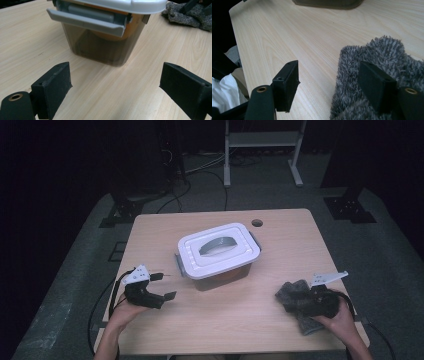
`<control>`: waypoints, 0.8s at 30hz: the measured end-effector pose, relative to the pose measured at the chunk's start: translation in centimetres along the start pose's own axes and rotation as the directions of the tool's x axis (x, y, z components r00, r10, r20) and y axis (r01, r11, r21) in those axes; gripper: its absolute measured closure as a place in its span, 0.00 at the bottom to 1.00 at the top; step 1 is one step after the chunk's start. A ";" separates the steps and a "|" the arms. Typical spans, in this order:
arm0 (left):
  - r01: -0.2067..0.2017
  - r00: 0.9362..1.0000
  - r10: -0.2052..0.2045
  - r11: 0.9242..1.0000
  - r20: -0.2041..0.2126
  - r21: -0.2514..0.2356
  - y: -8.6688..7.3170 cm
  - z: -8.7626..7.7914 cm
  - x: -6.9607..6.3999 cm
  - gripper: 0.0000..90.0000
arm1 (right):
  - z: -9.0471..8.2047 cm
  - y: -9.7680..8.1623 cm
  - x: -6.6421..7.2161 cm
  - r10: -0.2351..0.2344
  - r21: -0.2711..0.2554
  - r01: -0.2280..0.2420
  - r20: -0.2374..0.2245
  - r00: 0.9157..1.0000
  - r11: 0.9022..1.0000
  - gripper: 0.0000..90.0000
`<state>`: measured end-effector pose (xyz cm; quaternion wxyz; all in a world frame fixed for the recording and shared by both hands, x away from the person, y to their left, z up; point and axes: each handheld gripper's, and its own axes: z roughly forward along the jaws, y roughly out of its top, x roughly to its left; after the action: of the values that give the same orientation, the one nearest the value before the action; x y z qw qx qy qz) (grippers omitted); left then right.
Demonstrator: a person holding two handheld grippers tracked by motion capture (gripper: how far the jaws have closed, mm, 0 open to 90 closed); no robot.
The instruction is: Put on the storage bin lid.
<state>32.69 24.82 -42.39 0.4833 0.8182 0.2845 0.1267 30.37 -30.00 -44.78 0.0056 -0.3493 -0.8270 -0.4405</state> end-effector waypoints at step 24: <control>0.007 1.000 -0.006 0.999 -0.019 0.043 -2.4 0.1 -0.2 0.10 | -0.1 -0.2 0.1 0.003 -0.001 -0.003 0.002 1.000 1.000 0.36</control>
<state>31.74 25.49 -44.52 0.4634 0.8261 0.2945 0.1269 30.18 -30.09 -44.80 0.0051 -0.3508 -0.8263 -0.4407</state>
